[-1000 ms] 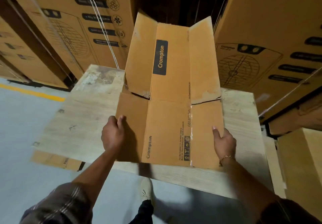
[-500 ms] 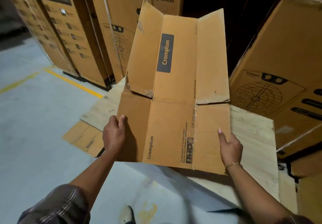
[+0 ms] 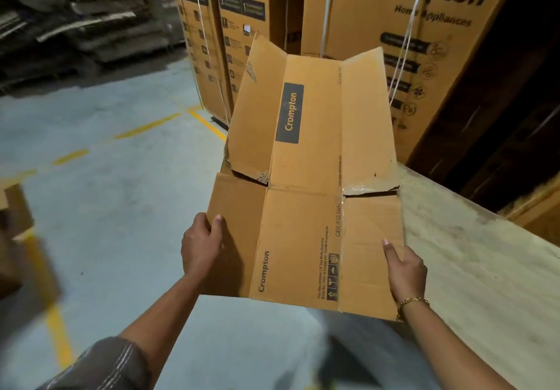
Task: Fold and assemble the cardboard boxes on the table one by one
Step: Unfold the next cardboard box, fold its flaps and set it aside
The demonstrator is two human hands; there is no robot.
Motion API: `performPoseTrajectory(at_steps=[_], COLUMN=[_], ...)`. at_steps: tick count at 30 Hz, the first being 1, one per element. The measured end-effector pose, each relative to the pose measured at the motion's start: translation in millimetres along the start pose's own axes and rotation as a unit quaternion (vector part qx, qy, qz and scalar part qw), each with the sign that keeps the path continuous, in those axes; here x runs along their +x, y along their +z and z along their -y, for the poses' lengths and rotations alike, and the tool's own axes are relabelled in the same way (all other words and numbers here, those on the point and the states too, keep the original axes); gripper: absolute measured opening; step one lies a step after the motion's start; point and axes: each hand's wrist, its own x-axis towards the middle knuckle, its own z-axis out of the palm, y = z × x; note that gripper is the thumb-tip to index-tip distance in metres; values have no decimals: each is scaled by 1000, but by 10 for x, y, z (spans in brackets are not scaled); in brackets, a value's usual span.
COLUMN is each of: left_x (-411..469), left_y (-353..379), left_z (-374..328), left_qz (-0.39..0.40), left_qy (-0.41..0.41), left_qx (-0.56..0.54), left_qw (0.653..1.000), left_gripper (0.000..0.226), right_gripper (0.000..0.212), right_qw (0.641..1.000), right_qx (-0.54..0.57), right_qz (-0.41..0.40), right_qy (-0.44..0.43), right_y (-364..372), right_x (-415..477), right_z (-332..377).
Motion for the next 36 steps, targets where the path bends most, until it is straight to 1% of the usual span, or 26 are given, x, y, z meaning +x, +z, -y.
performPoseTrajectory(at_steps=[2, 5, 7, 13, 17, 22, 26, 27, 30, 32, 33, 34, 36], left_x=[297, 695, 932, 1744, 2364, 3243, 3929, 4086, 4488, 4788, 4952, 5120, 5457], left_y=[-221, -526, -663, -824, -729, -460, -261, -225, -105, 15, 95, 188, 394], left_z=[246, 590, 770, 1132, 1230, 1277, 1278, 1287, 1359, 1436, 1479, 1519, 1596], left_qz=[-6, -6, -7, -2, 11, 31, 52, 59, 88, 106, 113, 122, 144], left_qy=[-7, -16, -25, -45, -46, -42, -44, -43, -33, -30, -24, -15, -3], left_qx=[13, 28, 35, 45, 58, 82, 110, 119, 130, 141, 149, 155, 165], left_qw=[1000, 999, 999, 998, 997, 995, 992, 990, 987, 984, 982, 980, 976], left_gripper=[37, 37, 37, 39, 38, 34, 37, 36, 32, 30, 30, 31, 32], right_gripper=[67, 55, 51, 42, 38, 41, 44, 47, 77, 90, 90, 85, 65], right_qw=[1000, 999, 999, 997, 996, 994, 992, 991, 986, 983, 983, 981, 977], right_qx=[0, 4, 9, 23, 35, 31, 7, -3, -35, -37, -35, -36, -21], right_qz=[12, 36, 49, 75, 84, 90, 89, 90, 88, 86, 79, 72, 47], right_qy=[3, 7, 5, 9, 19, 61, 90, 100, 135, 157, 165, 176, 207], right_y=[405, 939, 1218, 2036, 2588, 3319, 3867, 3980, 4299, 4531, 4656, 4788, 5072], right_x=[-112, -286, -373, -301, -64, 348, 597, 629, 705, 764, 776, 785, 775], right_z=[193, 477, 665, 1166, 1367, 1571, 1796, 1860, 1905, 1872, 1888, 1904, 1973])
